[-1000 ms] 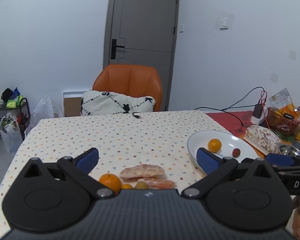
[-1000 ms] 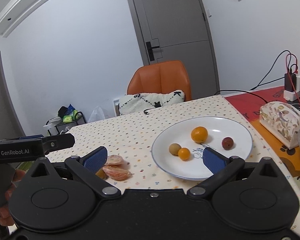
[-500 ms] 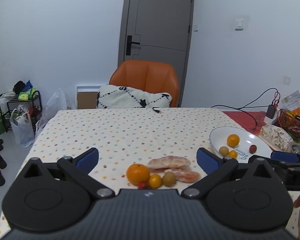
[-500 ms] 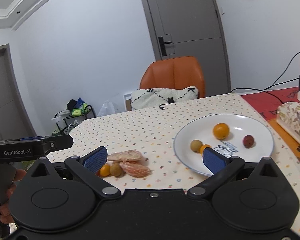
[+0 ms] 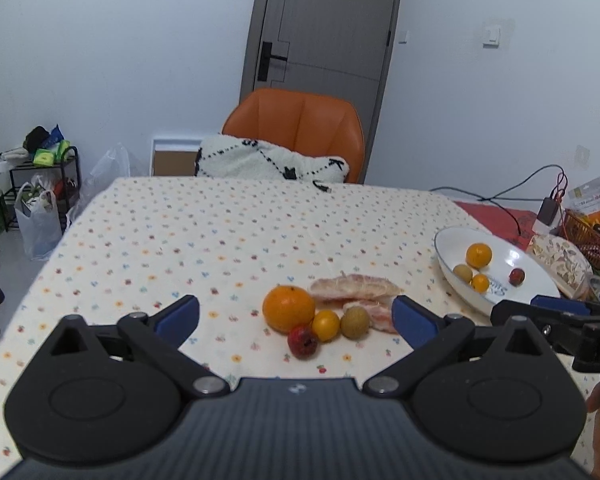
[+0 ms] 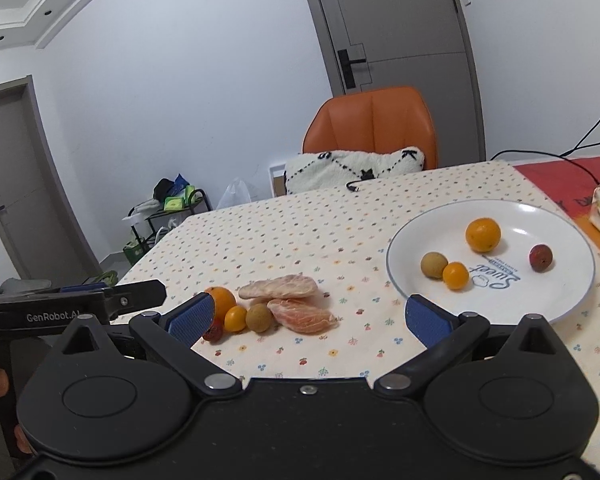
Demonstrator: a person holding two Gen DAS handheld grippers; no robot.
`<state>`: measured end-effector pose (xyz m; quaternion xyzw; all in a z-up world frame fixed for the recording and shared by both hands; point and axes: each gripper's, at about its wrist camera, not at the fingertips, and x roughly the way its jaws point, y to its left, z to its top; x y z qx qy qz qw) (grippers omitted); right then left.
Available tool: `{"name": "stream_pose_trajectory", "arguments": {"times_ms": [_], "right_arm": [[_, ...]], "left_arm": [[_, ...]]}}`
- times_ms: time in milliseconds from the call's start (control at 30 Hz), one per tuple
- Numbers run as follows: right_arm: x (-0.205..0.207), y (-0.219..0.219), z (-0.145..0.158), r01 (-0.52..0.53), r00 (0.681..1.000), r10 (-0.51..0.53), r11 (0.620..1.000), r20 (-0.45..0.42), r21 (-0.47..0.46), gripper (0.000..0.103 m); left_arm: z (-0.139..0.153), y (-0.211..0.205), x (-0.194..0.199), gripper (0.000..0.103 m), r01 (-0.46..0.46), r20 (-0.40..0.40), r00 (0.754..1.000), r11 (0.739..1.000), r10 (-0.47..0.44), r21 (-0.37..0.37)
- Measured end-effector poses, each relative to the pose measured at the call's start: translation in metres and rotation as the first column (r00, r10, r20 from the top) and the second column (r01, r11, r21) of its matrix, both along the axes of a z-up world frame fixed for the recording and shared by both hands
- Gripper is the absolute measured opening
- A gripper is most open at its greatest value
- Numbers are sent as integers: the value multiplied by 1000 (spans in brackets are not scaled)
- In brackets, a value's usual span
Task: Organize fruits
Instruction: 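Lower both grippers toward the remaining oranges and red apple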
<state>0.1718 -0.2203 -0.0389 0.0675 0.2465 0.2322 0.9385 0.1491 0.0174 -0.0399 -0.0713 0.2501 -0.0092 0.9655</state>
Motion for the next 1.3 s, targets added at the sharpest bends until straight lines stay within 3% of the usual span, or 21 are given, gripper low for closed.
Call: {"name": "stream_pose_trajectory", "arguments": {"times_ms": [200, 567, 1300], "right_arm": [[8, 4, -8, -19, 1000, 19, 1000, -25, -1, 102], [25, 12, -20, -48, 997, 48, 999, -64, -8, 92], [59, 34, -30, -110, 989, 105, 993, -104, -40, 65]], "left_arm": [[-12, -1, 8, 97, 16, -22, 1000, 1000, -16, -12], [-26, 3, 27, 74, 8, -52, 999, 999, -11, -43], [-36, 11, 62, 59, -9, -87, 996, 997, 2, -79]]}}
